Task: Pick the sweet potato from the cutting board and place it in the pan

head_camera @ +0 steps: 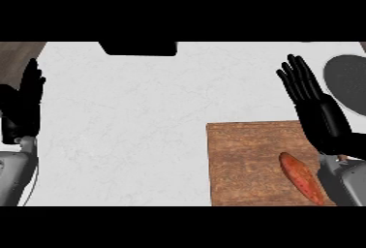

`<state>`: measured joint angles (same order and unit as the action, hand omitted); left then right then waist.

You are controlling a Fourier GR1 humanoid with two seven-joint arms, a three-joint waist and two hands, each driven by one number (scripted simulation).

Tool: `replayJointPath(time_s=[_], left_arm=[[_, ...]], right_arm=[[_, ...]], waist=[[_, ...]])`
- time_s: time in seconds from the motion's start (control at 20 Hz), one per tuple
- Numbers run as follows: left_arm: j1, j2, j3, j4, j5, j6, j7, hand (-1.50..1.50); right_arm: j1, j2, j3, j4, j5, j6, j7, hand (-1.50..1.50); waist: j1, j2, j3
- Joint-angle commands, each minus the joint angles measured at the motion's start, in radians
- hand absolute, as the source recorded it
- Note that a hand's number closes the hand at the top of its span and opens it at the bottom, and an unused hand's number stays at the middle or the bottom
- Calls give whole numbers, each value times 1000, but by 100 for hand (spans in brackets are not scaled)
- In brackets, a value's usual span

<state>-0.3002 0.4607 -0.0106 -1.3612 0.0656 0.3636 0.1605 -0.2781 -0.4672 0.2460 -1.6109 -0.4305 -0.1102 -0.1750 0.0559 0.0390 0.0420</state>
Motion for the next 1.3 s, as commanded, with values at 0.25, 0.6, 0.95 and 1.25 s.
replayJointPath(time_s=[0.25,0.6,0.95,1.25], left_arm=[[255,-278,-44,-9,193,-35,-10,0],[393,-317,-58,-50,229,-84,-78,0],[360,-344,-74,-55,213,-79,-72,0],[370,-357,-103,-81,189,-82,-60,0]], right_arm=[[205,-127,18,96,-186,349,57,150],[581,-198,11,-67,244,110,-429,-150],[744,-228,-55,-228,417,-105,-338,-150],[591,-266,-81,-343,486,-101,42,-150]], waist=[[-51,-37,-44],[-109,-54,-42],[-71,-42,-43],[-56,-39,-43]])
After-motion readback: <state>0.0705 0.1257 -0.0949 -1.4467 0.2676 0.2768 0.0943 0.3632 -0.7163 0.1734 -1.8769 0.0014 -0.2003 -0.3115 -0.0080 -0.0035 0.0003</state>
